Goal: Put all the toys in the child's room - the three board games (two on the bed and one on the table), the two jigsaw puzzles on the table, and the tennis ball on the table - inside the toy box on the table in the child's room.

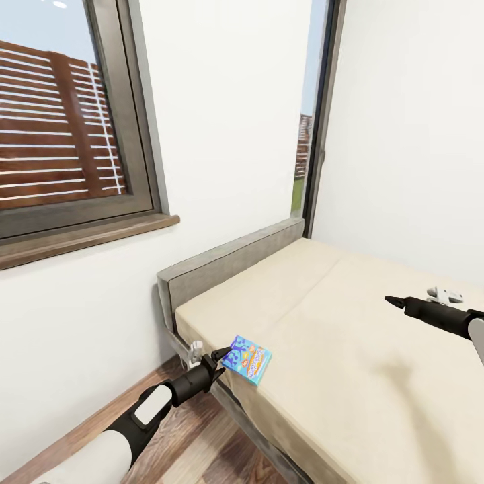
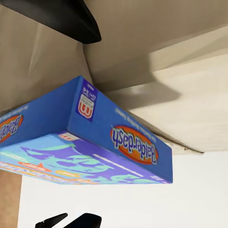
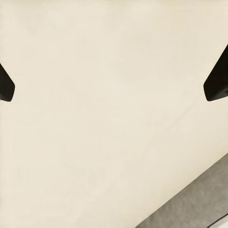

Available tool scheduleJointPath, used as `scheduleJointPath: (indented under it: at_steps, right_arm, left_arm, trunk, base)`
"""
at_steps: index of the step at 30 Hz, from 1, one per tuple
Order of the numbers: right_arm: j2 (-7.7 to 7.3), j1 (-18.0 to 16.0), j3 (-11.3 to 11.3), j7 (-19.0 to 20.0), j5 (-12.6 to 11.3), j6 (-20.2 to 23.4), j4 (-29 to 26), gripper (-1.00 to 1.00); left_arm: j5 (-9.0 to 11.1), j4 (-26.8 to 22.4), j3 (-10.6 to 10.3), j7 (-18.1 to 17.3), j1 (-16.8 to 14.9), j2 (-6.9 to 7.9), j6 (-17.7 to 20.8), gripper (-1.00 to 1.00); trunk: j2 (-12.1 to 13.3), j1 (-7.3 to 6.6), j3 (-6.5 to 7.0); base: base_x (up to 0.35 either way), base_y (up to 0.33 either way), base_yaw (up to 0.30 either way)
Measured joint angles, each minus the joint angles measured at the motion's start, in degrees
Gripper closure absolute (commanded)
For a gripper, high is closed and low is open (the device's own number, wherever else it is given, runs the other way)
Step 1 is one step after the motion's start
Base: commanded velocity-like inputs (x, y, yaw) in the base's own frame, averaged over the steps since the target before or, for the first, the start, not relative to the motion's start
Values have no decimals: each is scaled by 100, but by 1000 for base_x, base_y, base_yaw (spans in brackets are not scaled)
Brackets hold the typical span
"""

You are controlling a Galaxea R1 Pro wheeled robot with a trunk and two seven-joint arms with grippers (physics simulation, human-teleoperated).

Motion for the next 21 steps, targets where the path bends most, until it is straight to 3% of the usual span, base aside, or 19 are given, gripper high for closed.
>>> scheduleJointPath:
  at_steps: [21]
  right_arm:
    - [0,-1,0,0,0,0,-5,-100]
  left_arm:
    - [9,0,1,-2,1,0,0,-100]
  trunk:
    - [0,0,0]
  base:
    - [0,0,-2]
